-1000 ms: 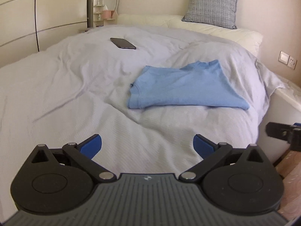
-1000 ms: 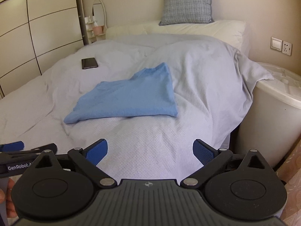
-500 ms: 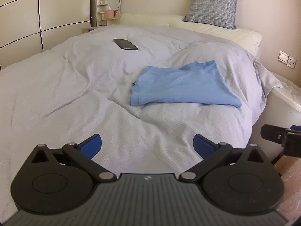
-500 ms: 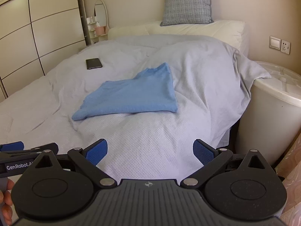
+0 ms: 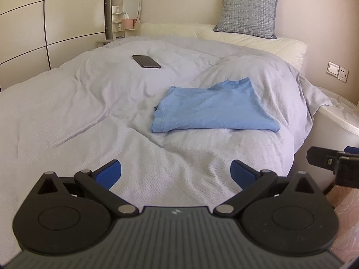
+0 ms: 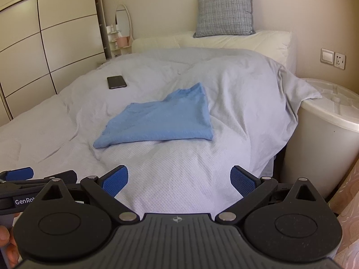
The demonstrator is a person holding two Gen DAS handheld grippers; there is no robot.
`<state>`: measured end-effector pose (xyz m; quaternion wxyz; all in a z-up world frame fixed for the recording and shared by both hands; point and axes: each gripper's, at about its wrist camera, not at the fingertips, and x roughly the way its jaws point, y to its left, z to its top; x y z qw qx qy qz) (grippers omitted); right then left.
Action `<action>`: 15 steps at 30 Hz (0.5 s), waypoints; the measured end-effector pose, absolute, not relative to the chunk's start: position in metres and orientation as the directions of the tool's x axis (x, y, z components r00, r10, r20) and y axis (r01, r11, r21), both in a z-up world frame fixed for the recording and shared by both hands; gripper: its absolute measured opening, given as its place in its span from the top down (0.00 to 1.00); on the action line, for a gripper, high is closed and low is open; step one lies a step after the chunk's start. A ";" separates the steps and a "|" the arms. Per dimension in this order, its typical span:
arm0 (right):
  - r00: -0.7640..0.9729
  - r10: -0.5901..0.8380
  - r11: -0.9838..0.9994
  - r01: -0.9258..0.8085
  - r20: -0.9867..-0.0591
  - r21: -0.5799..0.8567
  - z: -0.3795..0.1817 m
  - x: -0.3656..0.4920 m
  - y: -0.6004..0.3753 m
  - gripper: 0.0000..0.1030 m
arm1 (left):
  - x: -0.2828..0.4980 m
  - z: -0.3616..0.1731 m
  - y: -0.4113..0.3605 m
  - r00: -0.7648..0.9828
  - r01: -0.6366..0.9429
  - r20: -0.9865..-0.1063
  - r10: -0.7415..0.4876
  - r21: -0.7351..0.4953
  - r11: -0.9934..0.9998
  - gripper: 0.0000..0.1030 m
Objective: Fold clothes
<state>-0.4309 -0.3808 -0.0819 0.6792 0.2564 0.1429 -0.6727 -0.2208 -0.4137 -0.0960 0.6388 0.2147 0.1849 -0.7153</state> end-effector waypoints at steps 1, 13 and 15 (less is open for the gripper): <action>0.055 -0.842 -0.035 0.987 -0.537 0.156 -0.081 -0.430 -0.380 0.03 | -0.221 -0.095 -0.413 -0.093 0.993 -0.542 -0.835 0.010 -0.117 0.01; 0.069 -0.841 -0.009 0.990 -0.537 0.141 -0.072 -0.424 -0.367 0.03 | -0.225 -0.090 -0.398 -0.093 0.989 -0.523 -0.847 0.047 -0.137 0.01; 0.070 -0.840 -0.006 0.990 -0.538 0.138 -0.071 -0.423 -0.364 0.03 | -0.225 -0.088 -0.395 -0.097 0.989 -0.518 -0.850 0.047 -0.142 0.01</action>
